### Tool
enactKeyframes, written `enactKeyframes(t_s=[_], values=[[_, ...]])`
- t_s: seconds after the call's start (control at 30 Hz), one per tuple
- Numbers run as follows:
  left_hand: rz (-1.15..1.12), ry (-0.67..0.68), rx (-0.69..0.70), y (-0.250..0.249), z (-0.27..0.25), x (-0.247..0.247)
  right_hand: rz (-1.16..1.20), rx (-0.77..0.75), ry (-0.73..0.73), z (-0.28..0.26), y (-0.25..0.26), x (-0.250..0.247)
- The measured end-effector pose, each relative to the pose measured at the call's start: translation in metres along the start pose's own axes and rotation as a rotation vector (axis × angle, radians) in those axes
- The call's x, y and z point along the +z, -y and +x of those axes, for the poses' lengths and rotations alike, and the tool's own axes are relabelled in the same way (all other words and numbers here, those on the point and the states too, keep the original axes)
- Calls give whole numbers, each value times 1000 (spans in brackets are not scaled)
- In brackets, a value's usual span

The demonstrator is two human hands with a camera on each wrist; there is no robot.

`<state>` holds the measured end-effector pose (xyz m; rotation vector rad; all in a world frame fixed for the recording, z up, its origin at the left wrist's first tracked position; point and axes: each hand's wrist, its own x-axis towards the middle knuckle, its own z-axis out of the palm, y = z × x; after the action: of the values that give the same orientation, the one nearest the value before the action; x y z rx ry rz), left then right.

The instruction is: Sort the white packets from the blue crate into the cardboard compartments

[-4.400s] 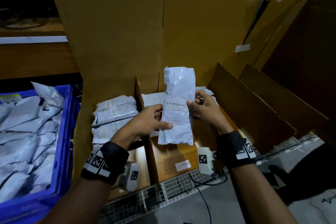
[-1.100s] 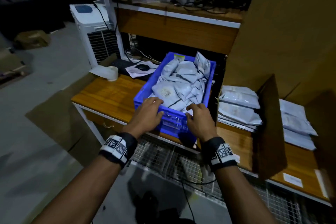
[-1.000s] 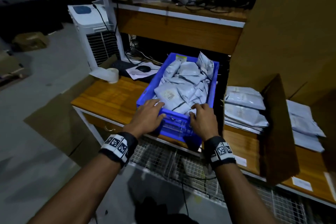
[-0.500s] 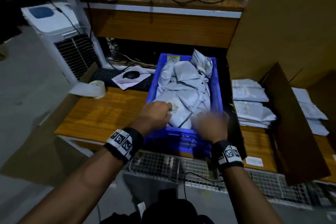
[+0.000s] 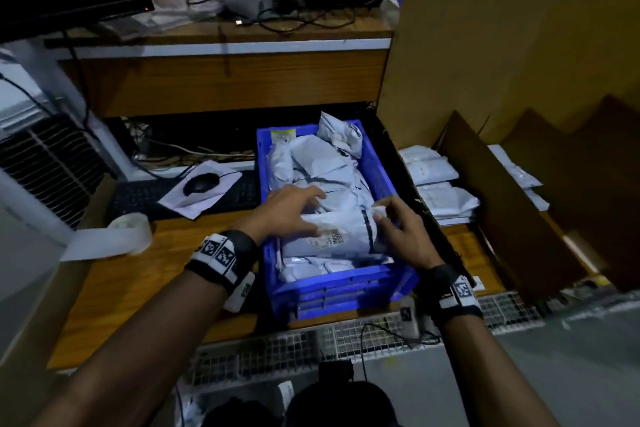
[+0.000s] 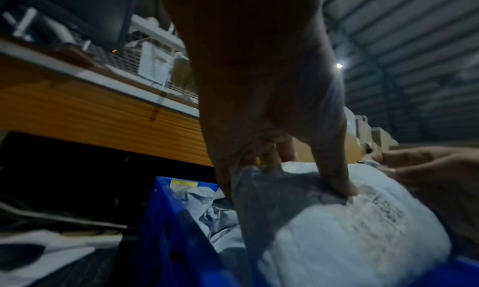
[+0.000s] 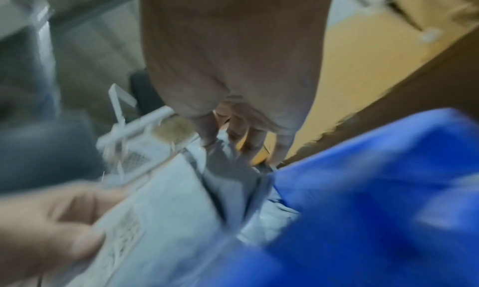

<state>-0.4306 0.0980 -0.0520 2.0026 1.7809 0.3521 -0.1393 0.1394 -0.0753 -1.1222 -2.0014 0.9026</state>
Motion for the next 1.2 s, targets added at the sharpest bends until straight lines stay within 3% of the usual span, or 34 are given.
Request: enactKeyframes(t_s=[0.17,0.27,0.33,0.43,0.53,0.6,0.7,0.87,1.0,1.2], values=[[-360,51,52,7,-3,-25,272,95,-185,18,37,8],[-432,1,84,8,-9,-35,276,192,-303,22,49,13],[-451,-103,71,9,-12,-37,191,246,-439,20,54,15],[-406,-371,-6,-1,-18,-34,190,287,-592,11,69,28],[-360,-538,81,-28,-30,-25,443,360,-410,6,101,55],[-386,-447,189,-42,-37,-20,694,428,-325,11,113,64],[-483,-281,240,-45,-42,-19,828,516,-306,20,115,59],[-706,-333,110,-28,-38,-20,900,515,-308,17,97,58],[-600,-412,39,-21,-36,-18,954,489,-286,14,90,63],[-955,-137,-51,-17,-35,-14,949,385,-235,9,102,55]])
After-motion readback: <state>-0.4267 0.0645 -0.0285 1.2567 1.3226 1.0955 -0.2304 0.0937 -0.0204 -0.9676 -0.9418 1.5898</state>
